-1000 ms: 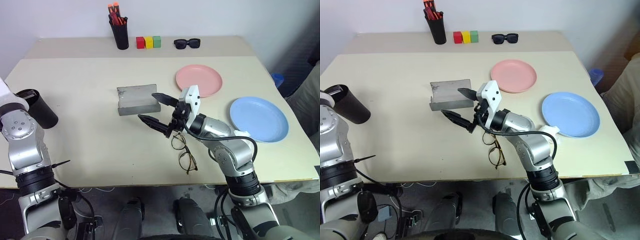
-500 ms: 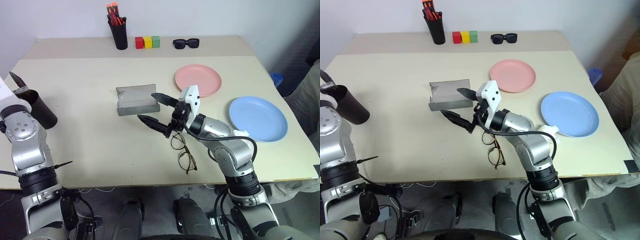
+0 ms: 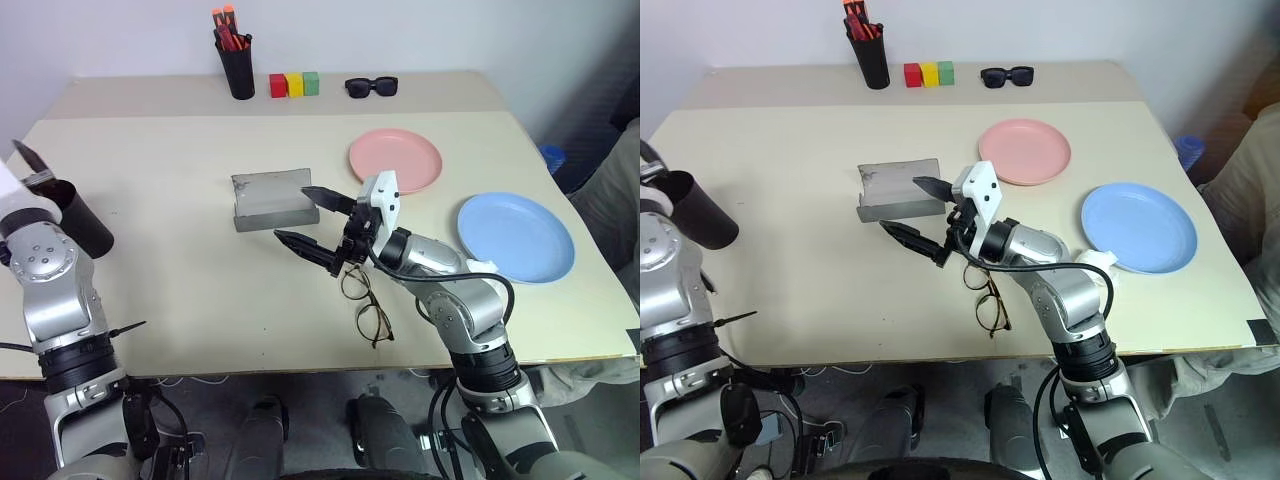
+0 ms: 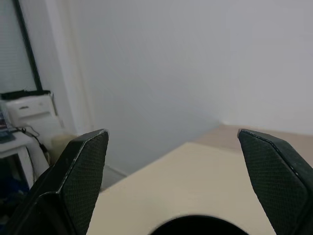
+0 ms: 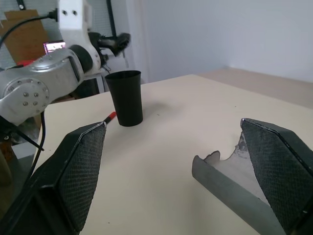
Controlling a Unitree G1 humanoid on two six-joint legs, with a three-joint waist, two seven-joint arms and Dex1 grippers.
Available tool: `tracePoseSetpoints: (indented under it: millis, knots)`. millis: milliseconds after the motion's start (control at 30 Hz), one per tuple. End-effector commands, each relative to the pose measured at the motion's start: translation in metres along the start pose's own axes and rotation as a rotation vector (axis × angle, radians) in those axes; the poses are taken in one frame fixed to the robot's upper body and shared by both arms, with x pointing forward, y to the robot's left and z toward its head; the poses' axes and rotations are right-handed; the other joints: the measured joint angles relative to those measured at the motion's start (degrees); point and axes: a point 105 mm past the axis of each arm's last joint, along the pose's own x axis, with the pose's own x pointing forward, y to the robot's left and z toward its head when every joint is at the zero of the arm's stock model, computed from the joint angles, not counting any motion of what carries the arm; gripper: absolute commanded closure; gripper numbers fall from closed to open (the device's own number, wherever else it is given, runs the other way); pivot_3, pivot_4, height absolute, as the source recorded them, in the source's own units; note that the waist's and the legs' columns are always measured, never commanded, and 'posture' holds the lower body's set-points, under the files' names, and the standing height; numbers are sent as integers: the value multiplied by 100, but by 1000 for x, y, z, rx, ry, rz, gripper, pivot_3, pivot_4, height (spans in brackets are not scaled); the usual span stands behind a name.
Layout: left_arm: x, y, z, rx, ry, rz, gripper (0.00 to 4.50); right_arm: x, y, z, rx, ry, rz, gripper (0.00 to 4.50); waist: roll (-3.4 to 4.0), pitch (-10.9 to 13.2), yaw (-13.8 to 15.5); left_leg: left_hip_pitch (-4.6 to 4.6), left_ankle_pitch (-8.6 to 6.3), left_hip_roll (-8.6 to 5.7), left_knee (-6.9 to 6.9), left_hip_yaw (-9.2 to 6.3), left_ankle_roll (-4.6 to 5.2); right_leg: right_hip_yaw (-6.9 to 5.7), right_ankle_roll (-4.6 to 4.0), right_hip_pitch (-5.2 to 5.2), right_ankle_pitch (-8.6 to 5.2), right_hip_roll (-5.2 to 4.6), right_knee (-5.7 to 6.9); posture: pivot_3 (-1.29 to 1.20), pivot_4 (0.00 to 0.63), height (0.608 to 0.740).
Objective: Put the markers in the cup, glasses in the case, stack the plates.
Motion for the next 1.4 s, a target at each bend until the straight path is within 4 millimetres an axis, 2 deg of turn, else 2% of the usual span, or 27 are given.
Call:
tracePoseSetpoints:
  millis: [33, 267, 433, 533, 633, 733, 900, 1167, 1367, 1400]
  knots:
    - [-1, 46, 6, 2, 19, 193, 188, -3, 7, 14, -33, -38, 34, 0, 0, 0, 5, 1, 0, 0, -1, -1, 0, 0, 0, 0, 0, 0, 1, 0, 150, 740]
    - [-24, 64, -22, 45, 228, 175, 188, -19, 15, 5, -35, 74, 178, 0, -6, -3, 45, 2, 0, -2, 7, -2, 0, -3, 0, 13, 0, -1, -4, 0, 150, 740]
    - [-59, 62, -79, 115, 612, 92, 188, -26, 19, 0, -42, 141, 250, 0, -6, -3, 9, 9, 0, 0, 6, -3, 0, -3, 0, 17, 0, 4, -4, 0, 150, 740]
    - [-76, 52, -100, 119, 799, 32, 188, -29, 21, -7, -55, 199, 286, 0, -8, -4, 12, 10, 0, -1, 6, -4, 0, -4, 0, 18, 0, 5, -4, 0, 150, 740]
    - [-80, 48, -104, 84, 873, 32, 188, -32, 23, -14, -71, 239, 303, 0, -14, -3, 16, 9, 0, 0, 6, -6, 0, -5, 0, 17, -1, 5, -4, 0, 150, 740]
    - [-79, 36, -108, 56, 947, -22, 188, -36, 22, -19, -85, 265, 300, 0, -15, -4, 24, 10, 0, -1, 8, -5, 0, -5, 0, 19, -1, 4, -5, 0, 150, 740]
    - [-72, 26, -106, 32, 953, -41, 188, -40, 22, -24, -88, 274, 290, 0, -16, -4, 17, 9, 0, -1, 5, -5, 0, -5, 0, 18, -1, 2, -8, 0, 150, 740]
    - [-69, 16, -109, 17, 1003, -54, 188, -41, 24, -29, -90, 275, 268, 0, -16, -4, 25, 9, 0, -1, 5, -5, -1, -5, 0, 19, 0, 2, -9, 0, 150, 740]
    - [-71, 16, -111, 51, 1079, -59, 188, -41, 24, -30, -97, 271, 261, 0, -16, -4, 17, 9, 0, -1, 5, -4, -1, -5, 0, 19, 0, 2, -10, 0, 150, 740]
    - [-71, 17, -111, 55, 1083, -57, 418, -41, 25, -30, -98, 271, 261, 0, -15, -4, 18, 9, 0, -1, 5, -5, -1, -5, 0, 19, 0, 2, -10, 0, 150, 740]
